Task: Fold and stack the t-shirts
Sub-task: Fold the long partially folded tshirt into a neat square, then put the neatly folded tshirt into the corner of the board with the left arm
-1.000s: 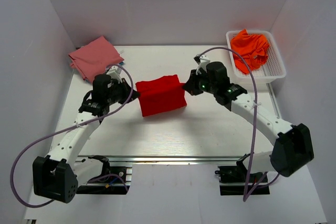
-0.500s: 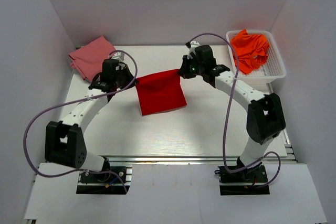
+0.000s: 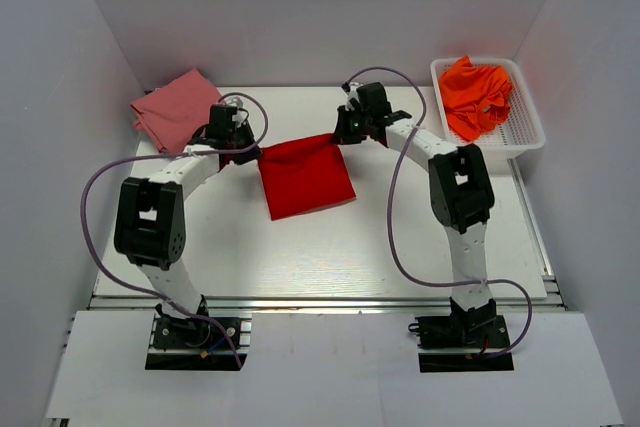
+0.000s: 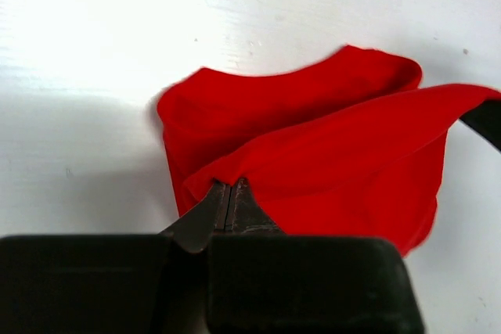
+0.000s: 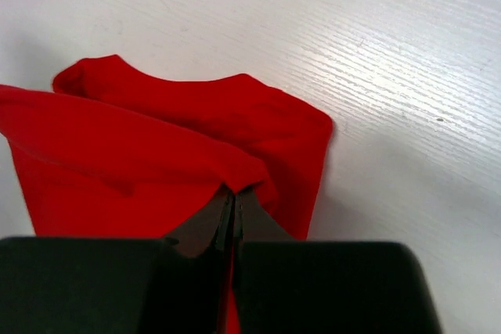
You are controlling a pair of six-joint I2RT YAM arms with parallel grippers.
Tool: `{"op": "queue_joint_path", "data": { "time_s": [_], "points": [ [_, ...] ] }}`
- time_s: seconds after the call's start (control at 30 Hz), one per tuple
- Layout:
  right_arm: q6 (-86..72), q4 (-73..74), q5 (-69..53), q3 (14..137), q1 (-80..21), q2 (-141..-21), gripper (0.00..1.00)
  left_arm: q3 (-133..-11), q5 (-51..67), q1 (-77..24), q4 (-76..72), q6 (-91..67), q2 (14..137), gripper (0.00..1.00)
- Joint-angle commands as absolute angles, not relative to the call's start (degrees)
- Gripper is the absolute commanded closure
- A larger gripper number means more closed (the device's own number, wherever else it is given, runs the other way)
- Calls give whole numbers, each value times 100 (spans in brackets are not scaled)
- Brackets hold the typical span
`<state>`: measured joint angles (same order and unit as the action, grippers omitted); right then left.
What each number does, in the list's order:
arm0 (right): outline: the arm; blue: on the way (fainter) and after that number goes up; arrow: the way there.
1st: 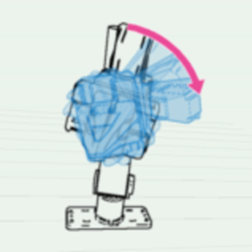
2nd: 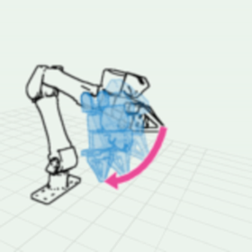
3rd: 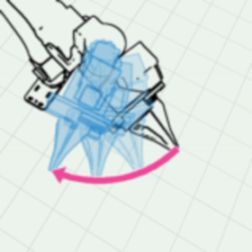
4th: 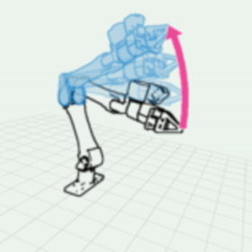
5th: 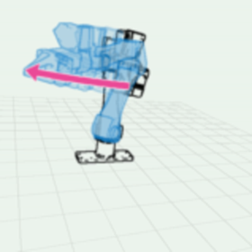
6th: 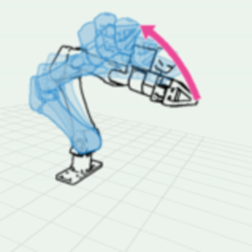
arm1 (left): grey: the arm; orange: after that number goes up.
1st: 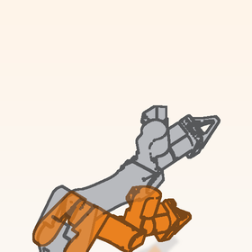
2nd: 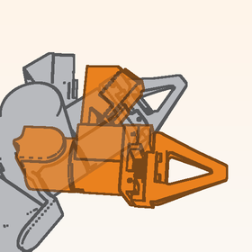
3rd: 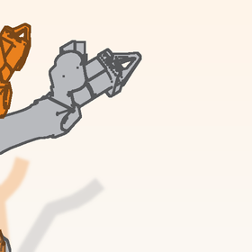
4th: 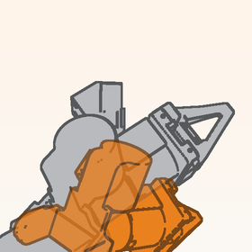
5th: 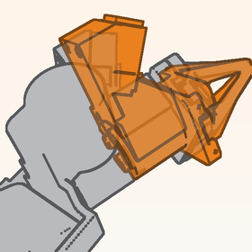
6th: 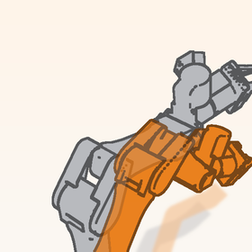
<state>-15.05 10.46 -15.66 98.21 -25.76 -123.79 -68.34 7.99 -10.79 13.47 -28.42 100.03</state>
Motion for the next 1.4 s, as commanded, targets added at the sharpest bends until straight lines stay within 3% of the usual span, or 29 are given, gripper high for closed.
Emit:
{"op": "queue_joint_path", "data": {
  "time_s": [0.0, 0.03, 0.07, 0.1, 0.13, 0.17, 0.3, 0.53, 0.63, 0.77, 0.97, 1.2, 1.37],
  "points": [
    [-1556, 985, -1792, 10309, -2435, -12672, 100, -7215, 668, -958, 1300, -2760, 10203, 100],
    [-1538, 993, -1802, 10344, -2435, -12717, 94, -7390, 616, -897, 1370, -2760, 10291, 97],
    [-1521, 1028, -1897, 10449, -2435, -12805, 84, -7479, 615, -896, 1441, -2760, 10466, 83],
    [-1512, 1046, -1942, 10502, -2408, -12858, 69, -7549, 546, -844, 1502, -2760, 10529, 61],
    [-1512, 1046, -1986, 10686, -2382, -12928, 10, -7654, 397, -844, 1633, -2760, 10529, 10],
    [-1486, 1168, -2039, 10783, -2373, -12990, 10, -7655, 396, -792, 1635, -2760, 10582, 0],
    [-1345, 1362, -2381, 11066, -2382, -12894, 10, -7787, 325, -791, 1766, -2760, 10399, 0],
    [-1406, 555, -2986, 9356, -2452, -11656, 10, -7400, 975, -791, 1626, -2628, 10230, 0],
    [-1397, 413, -3513, 9193, -2470, -11549, 10, -7199, 1397, -844, 1215, -2330, 10090, 0],
    [-1608, 300, -4068, 9422, -2619, -11899, 10, -7250, 2545, -914, 318, -2259, 10229, 0],
    [-2276, -368, -3964, 9870, -2646, -12673, 10, -7751, 3066, -809, 106, -2320, 11336, 0],
    [-3286, -808, -2788, 9941, -2330, -13568, 10, -8385, 2962, -756, 483, -2198, 12418, 0],
    [-3788, -1046, -2627, 9449, -1995, -13939, 10, -8253, 3374, -651, -96, -2013, 12594, 0]
  ]
}}
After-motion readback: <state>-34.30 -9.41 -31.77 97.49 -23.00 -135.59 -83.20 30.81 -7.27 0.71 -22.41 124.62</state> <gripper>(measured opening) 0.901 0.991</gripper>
